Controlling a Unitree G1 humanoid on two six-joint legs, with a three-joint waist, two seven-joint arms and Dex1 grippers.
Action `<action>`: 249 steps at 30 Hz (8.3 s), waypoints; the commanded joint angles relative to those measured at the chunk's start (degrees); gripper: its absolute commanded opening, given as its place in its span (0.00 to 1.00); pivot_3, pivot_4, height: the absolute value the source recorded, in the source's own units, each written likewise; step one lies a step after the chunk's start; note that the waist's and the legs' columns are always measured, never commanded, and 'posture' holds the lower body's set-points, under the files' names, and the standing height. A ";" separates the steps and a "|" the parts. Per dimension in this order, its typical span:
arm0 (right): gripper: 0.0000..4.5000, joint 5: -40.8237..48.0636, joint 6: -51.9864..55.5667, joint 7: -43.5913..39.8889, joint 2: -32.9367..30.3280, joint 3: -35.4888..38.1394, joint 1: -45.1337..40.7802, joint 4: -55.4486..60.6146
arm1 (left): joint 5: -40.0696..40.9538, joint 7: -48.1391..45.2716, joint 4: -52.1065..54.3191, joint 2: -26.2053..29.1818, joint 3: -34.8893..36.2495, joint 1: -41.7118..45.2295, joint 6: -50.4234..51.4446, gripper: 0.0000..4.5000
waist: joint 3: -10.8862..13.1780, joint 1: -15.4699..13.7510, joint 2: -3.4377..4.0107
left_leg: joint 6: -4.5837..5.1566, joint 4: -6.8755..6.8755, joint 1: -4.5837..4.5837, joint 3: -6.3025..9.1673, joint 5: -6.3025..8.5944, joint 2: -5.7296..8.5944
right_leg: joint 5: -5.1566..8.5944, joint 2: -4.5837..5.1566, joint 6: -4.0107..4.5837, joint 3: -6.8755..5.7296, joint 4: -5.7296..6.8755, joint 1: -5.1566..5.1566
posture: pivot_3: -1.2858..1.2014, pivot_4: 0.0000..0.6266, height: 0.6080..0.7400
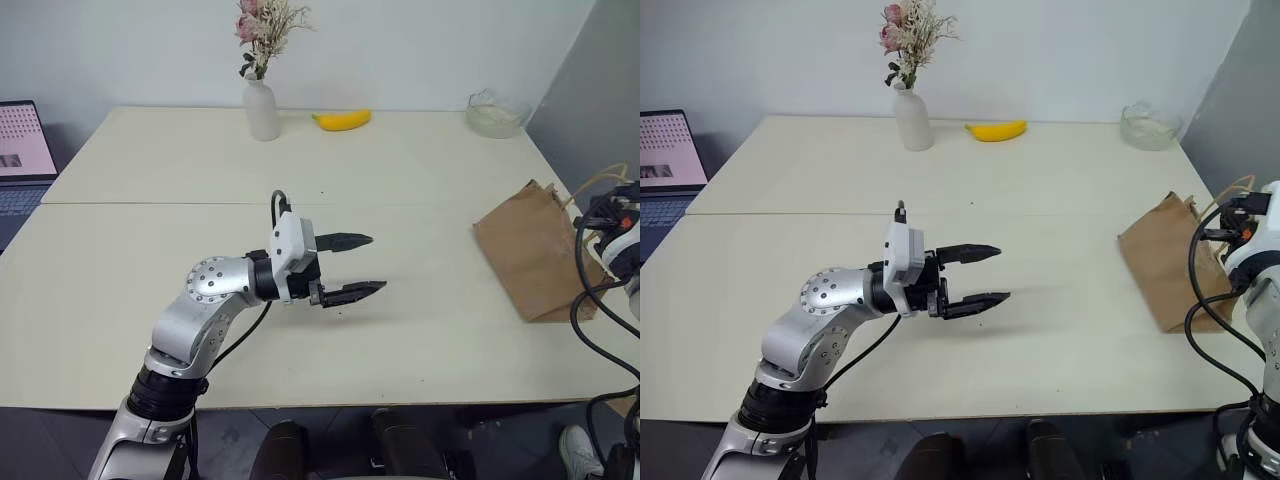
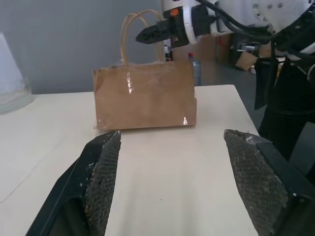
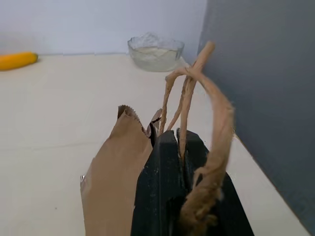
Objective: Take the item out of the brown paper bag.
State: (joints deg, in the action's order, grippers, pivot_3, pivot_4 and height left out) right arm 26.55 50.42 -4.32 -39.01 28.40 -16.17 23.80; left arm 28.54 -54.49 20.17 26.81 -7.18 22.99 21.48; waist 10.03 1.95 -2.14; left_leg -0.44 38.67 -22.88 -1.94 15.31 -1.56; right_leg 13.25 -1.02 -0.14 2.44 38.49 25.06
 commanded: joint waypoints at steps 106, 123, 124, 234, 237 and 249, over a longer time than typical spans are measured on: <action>1.00 -9.88 -16.02 -32.18 10.24 -26.19 -14.66 -5.67 | 3.25 23.68 16.34 -0.83 14.84 -20.15 -0.12 1.00 | 0.06 -0.19 0.06 | -0.01 -0.62 -0.04 -0.04 -0.01 -0.09 | -0.05 0.13 0.04 -0.06 -0.53 0.12 | 0.52 0.24 1.00; 1.00 -0.03 -5.27 -25.78 11.15 -27.24 0.82 17.96 | -16.42 11.53 -57.03 3.15 7.19 36.92 -21.28 1.00 | 0.04 -0.49 -0.02 | -0.02 -0.58 -0.07 0.12 -0.03 0.03 | -0.08 -0.15 0.00 -0.24 -0.64 0.00 | 0.52 0.24 1.00; 1.00 0.07 -5.05 -25.15 11.27 -27.17 1.20 18.47 | -18.06 10.65 -62.67 2.55 6.35 39.46 -24.00 1.00 | 0.04 -0.49 -0.02 | -0.02 -0.60 -0.07 0.09 -0.03 0.04 | -0.08 -0.15 0.00 -0.23 -0.66 0.00 | 0.52 0.24 1.00; 1.00 17.51 -4.61 -40.74 -10.03 -22.08 12.71 21.62 | -14.20 -27.94 1.66 17.26 3.33 -15.10 -21.48 0.54 | -0.02 -0.71 -0.10 | -0.01 0.17 0.17 0.08 -0.02 -0.02 | -0.01 0.10 0.02 -0.12 0.27 -0.12 | 0.52 0.24 1.00; 1.00 18.83 -3.72 -41.08 -11.31 -21.20 14.38 22.57 | -16.93 -27.46 -2.59 15.95 -0.81 -13.61 -27.47 0.54 | -0.04 -0.67 -0.14 | 0.00 0.17 0.24 0.05 -0.01 -0.02 | 0.00 0.11 0.03 -0.10 0.20 -0.22 | 0.52 0.24 1.00; 1.00 20.56 -2.94 -40.01 -13.56 -18.54 19.23 24.85 | -25.29 -24.43 -16.23 10.82 -11.36 -5.78 -42.87 0.54 | -0.04 -0.43 -0.14 | 0.00 0.15 0.27 0.08 -0.01 -0.05 | -0.01 0.07 0.02 -0.13 0.16 -0.29 | 0.52 0.24 1.00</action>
State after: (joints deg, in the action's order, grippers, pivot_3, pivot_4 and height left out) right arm 46.29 47.86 -44.57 -51.77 8.16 3.03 46.61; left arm 4.31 -80.08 4.24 38.16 -17.49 16.30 -19.11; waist 9.99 1.51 -2.28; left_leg -0.44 38.82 -22.62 -1.85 15.30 -1.61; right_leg 13.24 -0.95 -0.13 2.30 38.65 24.76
